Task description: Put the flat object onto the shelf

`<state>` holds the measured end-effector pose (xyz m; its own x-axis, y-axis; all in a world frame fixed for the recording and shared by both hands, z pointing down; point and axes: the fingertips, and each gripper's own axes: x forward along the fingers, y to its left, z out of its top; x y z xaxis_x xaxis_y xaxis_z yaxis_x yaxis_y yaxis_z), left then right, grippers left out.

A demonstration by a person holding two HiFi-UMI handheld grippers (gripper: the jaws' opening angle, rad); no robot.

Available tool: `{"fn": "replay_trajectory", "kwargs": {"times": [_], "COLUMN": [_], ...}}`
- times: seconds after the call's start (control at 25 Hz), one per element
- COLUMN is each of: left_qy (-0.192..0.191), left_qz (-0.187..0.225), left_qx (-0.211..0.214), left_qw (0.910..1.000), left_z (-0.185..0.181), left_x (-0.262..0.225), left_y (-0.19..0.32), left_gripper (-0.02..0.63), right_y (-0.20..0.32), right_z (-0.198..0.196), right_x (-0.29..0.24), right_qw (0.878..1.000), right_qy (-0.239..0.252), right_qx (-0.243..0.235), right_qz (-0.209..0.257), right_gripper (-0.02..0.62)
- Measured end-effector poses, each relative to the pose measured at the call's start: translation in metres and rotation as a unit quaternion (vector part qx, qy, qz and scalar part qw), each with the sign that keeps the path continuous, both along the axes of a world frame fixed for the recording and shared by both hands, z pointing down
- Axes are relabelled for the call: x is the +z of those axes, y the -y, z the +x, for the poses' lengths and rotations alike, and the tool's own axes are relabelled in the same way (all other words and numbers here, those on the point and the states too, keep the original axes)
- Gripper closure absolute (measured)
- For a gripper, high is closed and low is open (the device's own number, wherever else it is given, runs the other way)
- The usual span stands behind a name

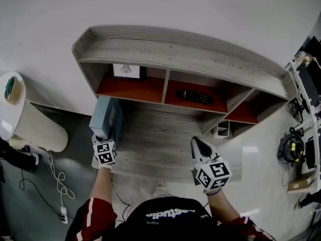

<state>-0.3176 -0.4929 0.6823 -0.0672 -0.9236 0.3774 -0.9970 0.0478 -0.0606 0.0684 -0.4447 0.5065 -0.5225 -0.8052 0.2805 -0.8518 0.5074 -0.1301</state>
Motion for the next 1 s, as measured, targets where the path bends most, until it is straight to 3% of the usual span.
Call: {"fn": "replay_trajectory", "kwargs": {"times": [1.0], "left_qy": [-0.001], "left_qz": [0.001], "left_qx": [-0.008], "left_qw": [1.0], "left_z": [-0.005], "left_x": [0.021], "left_y": [0.042], "left_gripper": [0.336], "right_y": [0.002], "right_z": [0.02], "right_x": [0.006], "right_qw": [1.0], "right_qy": [-0.012], "right_qx": [0.019], "right_qz": [-0.006], "right_gripper": [0.597]}}
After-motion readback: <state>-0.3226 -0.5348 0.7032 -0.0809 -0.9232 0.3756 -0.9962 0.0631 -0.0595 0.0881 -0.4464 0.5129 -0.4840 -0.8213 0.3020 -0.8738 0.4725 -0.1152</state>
